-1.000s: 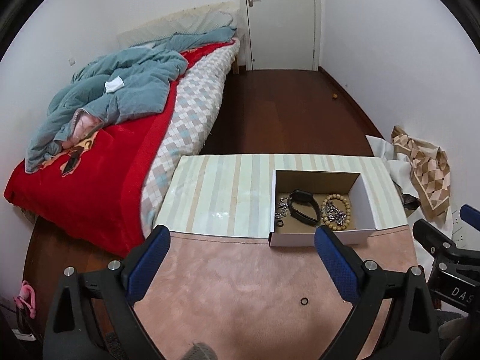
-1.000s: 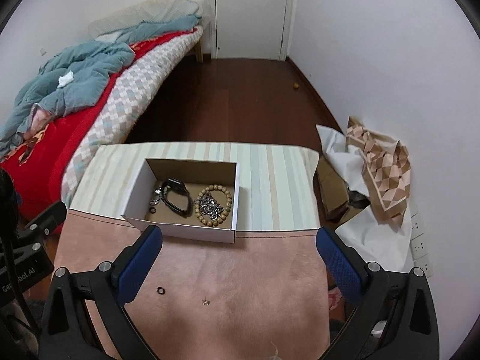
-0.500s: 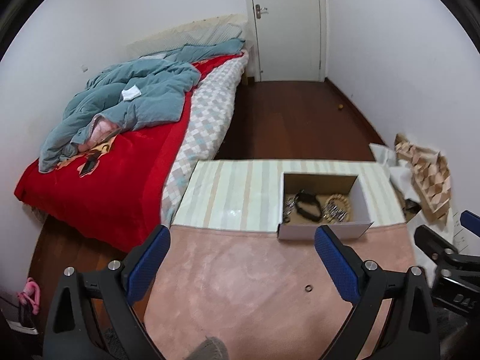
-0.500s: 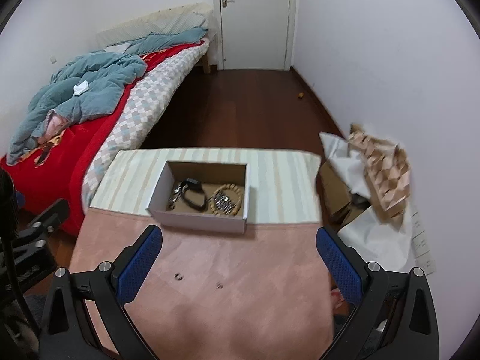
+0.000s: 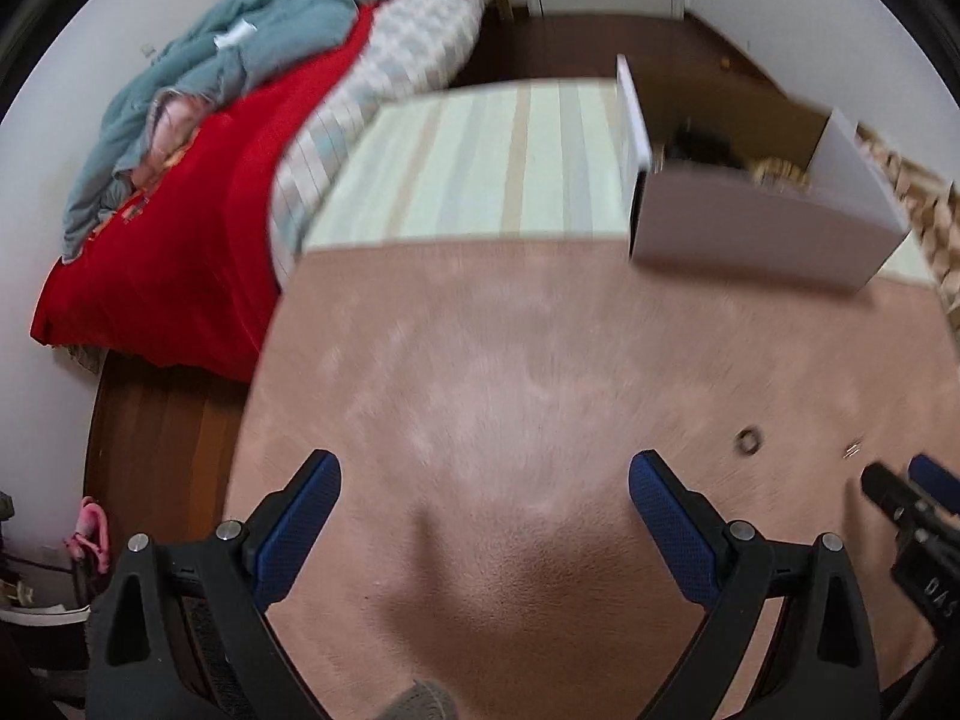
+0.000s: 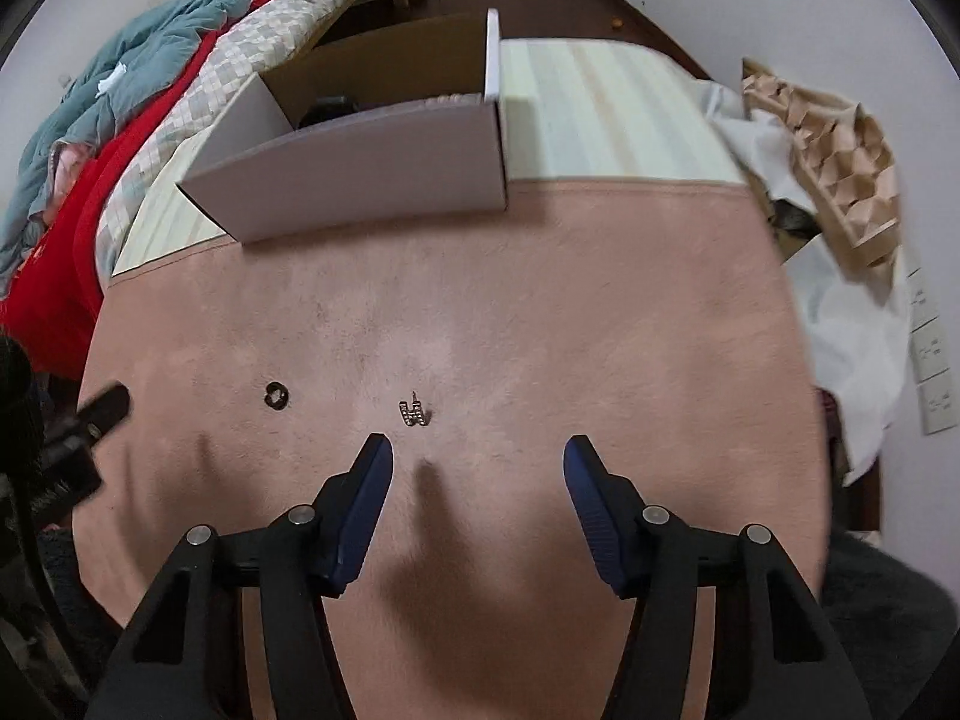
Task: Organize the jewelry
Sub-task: 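Grasp the small silver charm with the right tool while the left tool grasps the black ring, then carry the black ring and silver charm into the white box and open both tools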
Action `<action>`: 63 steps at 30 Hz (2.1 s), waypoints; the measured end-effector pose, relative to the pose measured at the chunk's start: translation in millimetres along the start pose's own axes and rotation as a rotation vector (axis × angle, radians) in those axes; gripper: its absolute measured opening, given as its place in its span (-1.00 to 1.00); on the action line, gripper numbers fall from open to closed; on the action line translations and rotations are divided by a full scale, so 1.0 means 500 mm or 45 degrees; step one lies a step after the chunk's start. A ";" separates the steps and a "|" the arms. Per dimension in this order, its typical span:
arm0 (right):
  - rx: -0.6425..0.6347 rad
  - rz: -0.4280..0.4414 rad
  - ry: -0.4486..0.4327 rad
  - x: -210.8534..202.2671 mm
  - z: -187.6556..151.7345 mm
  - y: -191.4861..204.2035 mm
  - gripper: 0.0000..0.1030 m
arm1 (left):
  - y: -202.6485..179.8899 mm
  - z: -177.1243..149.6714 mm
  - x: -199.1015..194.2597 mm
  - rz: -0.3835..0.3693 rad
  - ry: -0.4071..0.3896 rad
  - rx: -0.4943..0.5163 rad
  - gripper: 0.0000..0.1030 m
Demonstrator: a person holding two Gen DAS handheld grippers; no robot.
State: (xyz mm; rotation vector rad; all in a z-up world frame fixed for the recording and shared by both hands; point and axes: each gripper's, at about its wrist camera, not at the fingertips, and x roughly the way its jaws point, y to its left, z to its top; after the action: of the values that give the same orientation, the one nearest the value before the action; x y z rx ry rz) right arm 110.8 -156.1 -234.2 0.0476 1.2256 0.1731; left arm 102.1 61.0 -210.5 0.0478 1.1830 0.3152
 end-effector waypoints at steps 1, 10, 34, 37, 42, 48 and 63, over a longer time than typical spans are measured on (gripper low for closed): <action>-0.002 0.008 -0.013 0.007 -0.003 0.002 0.15 | -0.004 -0.004 0.014 0.003 0.021 0.008 0.90; -0.109 -0.031 -0.121 0.027 0.001 0.052 -0.52 | -0.002 0.001 0.059 0.009 0.088 0.010 0.90; 0.083 -0.084 -0.124 -0.035 0.007 -0.076 -0.82 | -0.216 -0.008 0.000 -0.309 0.052 0.213 -0.28; 0.092 -0.091 -0.119 -0.039 0.009 -0.081 -0.82 | -0.232 -0.010 -0.006 -0.307 0.037 0.247 -0.61; 0.088 -0.091 -0.135 -0.052 0.014 -0.076 -0.82 | -0.247 -0.019 -0.016 -0.310 0.027 0.284 -0.82; 0.084 -0.081 -0.175 -0.085 0.030 -0.073 -0.82 | -0.230 0.002 -0.050 -0.348 -0.024 0.278 -0.82; 0.058 0.027 -0.375 -0.192 0.192 -0.053 -0.83 | -0.130 0.181 -0.175 -0.327 -0.299 0.147 -0.82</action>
State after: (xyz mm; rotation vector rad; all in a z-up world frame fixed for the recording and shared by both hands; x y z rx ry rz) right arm 172.4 -192.1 -115.7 0.1218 0.9357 0.1506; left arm 169.3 -12.7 -110.1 0.0322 0.9601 0.0135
